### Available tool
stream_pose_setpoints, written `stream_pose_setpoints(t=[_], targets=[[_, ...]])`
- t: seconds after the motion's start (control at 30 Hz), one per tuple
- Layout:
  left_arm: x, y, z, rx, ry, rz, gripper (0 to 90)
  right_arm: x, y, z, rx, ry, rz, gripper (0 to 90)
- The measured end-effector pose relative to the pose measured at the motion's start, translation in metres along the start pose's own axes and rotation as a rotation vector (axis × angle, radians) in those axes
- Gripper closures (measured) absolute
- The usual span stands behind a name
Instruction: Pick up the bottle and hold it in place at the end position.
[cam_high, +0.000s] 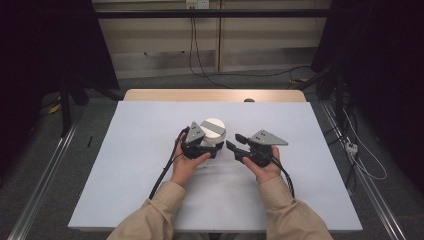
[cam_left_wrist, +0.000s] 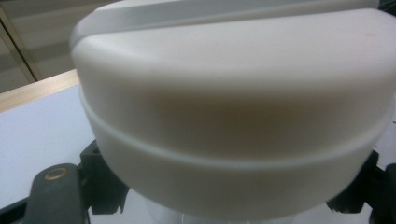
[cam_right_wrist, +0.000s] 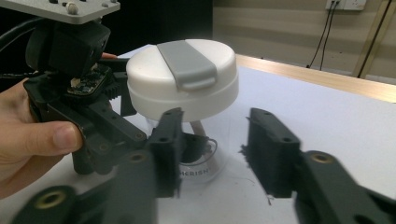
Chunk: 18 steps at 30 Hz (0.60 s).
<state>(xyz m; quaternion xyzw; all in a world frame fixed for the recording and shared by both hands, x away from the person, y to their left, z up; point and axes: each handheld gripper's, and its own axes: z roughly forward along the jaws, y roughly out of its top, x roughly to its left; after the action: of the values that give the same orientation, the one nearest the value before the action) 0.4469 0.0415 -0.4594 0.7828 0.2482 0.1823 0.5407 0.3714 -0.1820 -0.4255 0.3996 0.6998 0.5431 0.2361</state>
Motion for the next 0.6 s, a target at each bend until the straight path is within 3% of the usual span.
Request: stream_pose_setpoints(t=[0.3,0.6], targets=[[-0.0005,-0.0001,0.0002,-0.001,-0.001,-0.004,18.7,-0.0028,0.0023,0.0031,0.016,0.028,0.0,86.6],[-0.0008,-0.0002,0.0002,0.0,-0.002,-0.004,18.7,-0.0016,0.0045,0.009,0.043,0.046,-0.009,90.0]])
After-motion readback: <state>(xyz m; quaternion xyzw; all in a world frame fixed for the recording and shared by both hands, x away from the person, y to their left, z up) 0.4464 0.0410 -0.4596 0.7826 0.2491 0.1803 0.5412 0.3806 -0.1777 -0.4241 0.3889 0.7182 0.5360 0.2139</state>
